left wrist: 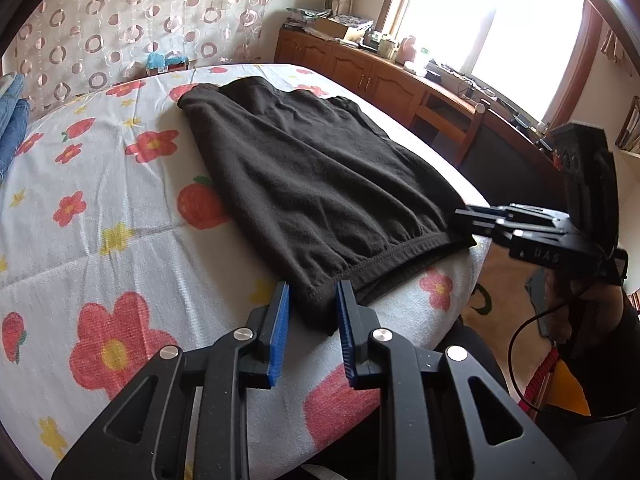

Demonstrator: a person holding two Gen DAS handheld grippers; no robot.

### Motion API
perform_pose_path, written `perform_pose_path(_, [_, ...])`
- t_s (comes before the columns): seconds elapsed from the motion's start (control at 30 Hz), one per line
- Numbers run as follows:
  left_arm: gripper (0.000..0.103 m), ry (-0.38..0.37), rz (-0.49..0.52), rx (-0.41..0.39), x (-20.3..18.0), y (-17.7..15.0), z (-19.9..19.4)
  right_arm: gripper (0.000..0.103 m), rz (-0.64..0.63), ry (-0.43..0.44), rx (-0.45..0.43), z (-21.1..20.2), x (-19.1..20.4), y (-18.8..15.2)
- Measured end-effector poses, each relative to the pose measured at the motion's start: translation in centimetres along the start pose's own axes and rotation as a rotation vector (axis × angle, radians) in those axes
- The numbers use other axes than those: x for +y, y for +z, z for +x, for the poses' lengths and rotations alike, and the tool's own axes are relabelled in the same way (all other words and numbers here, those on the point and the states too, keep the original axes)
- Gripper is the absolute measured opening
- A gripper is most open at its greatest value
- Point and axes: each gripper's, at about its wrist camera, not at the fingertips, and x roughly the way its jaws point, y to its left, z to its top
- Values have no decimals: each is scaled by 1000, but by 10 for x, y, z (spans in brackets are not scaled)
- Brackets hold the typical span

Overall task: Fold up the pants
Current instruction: 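Pinch the black pants cuff with the right gripper, then release, then close both grippers on the stacked pants cuffs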

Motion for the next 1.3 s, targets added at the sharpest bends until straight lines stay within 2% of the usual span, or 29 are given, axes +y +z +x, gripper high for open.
perform_pose_path(0.43, [26, 8, 22, -19, -2, -1, 0, 32, -22, 6, 3, 1, 2, 2])
perform_pose_path(0.57, [32, 14, 38, -19, -8, -3, 1, 31, -18, 21, 2, 1, -2, 1])
perform_pose_path(0.67, [31, 53, 63, -20, -15, -3, 2, 20, -26, 47, 7, 2, -1, 0])
perform_pose_path(0.87, [14, 60, 80, -26, -20, -2, 0, 9, -41, 57, -3, 2, 0, 1])
perform_pose_path(0.93, [12, 68, 85, -35, -21, 1, -3, 8, -37, 61, -12, 1, 0, 2])
perform_pose_path(1.13, [11, 44, 73, -159, -22, 28, -42, 7, -62, 66, -100, -22, 8, 18])
perform_pose_path(1.3, [10, 52, 93, -252, -25, 60, -76, 7, -104, 72, -213, -57, 18, 49])
